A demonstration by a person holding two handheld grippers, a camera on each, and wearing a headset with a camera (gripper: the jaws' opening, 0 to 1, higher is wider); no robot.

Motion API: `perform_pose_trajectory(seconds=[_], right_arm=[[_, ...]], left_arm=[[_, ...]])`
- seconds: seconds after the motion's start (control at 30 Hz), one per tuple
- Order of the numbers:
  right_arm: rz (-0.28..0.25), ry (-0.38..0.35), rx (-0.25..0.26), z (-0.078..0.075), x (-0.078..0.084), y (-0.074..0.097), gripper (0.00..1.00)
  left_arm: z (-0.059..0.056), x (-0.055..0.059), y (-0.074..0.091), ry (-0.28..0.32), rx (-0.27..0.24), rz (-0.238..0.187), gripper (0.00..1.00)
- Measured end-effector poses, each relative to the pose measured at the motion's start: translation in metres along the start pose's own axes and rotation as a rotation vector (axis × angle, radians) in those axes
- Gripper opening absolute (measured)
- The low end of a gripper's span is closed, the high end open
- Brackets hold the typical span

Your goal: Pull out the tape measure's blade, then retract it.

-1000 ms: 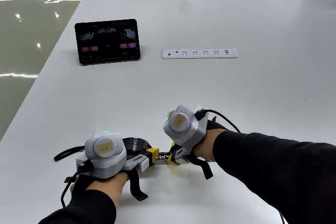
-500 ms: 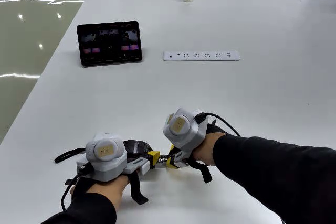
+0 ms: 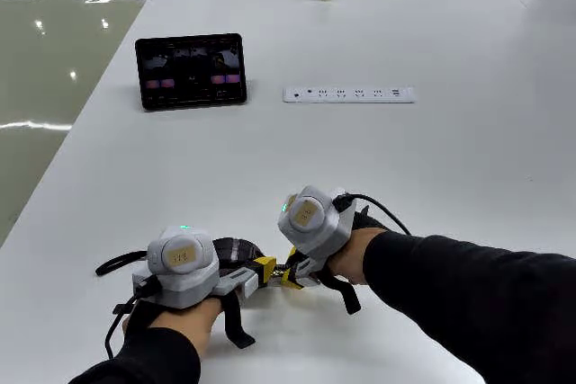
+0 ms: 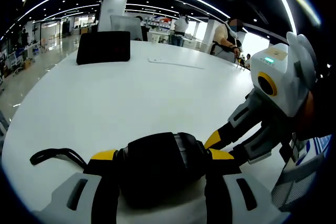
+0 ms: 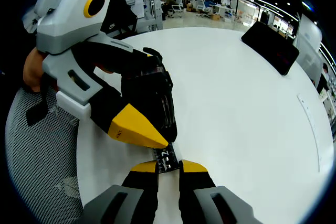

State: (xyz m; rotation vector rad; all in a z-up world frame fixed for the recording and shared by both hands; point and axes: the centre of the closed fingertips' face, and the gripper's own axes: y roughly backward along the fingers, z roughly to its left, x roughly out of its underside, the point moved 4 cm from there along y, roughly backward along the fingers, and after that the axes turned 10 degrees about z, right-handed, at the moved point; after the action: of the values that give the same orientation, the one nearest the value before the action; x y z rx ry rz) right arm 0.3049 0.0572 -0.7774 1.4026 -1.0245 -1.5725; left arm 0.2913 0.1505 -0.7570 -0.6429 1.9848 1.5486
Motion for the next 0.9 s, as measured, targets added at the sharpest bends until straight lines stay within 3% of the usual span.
perform_pose_trajectory(seconds=[0.9], right_arm=[[-0.045, 0.032, -0.046, 0.0015, -0.0102, -0.0052, 0.11]], left_arm=[[-0.0004, -0.0006, 0.001, 0.006, 0.007, -0.003, 0.61]])
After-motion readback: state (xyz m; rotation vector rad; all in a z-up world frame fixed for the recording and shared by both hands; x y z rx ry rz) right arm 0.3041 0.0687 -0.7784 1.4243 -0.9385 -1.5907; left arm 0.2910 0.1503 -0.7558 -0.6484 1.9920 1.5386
